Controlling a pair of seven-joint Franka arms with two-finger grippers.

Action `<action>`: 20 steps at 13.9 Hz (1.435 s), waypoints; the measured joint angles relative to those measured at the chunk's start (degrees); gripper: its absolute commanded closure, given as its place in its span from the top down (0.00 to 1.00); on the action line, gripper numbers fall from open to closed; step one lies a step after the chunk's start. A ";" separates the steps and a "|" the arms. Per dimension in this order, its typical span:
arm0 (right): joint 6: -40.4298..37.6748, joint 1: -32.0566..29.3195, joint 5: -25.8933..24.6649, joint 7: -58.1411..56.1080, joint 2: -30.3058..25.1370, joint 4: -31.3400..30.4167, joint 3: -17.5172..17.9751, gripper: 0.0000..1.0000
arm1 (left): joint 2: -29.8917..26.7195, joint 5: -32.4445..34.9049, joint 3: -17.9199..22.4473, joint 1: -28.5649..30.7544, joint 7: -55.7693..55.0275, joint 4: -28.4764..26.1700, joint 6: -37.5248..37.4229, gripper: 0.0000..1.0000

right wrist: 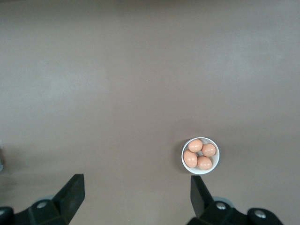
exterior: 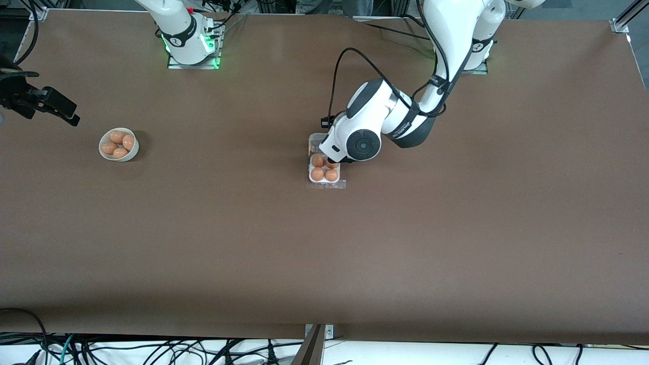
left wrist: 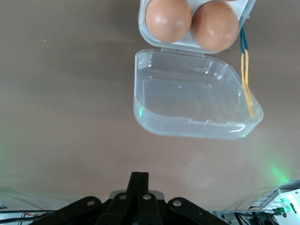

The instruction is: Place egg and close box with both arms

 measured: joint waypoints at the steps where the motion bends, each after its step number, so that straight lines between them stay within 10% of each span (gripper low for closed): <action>1: 0.39 -0.43 0.15 -0.54 0.14 0.00 0.04 1.00 | 0.36 0.00 0.00 -0.11 -0.04 0.02 0.87 0.04; 14: 2.32 -1.37 0.24 -2.84 2.54 -0.09 0.89 1.00 | 2.09 0.00 4.33 -0.48 -0.95 3.98 10.77 0.07; 20: 2.32 -1.37 0.25 -2.94 2.54 -0.07 0.96 1.00 | 1.65 2.71 11.62 2.20 0.10 13.62 7.94 0.72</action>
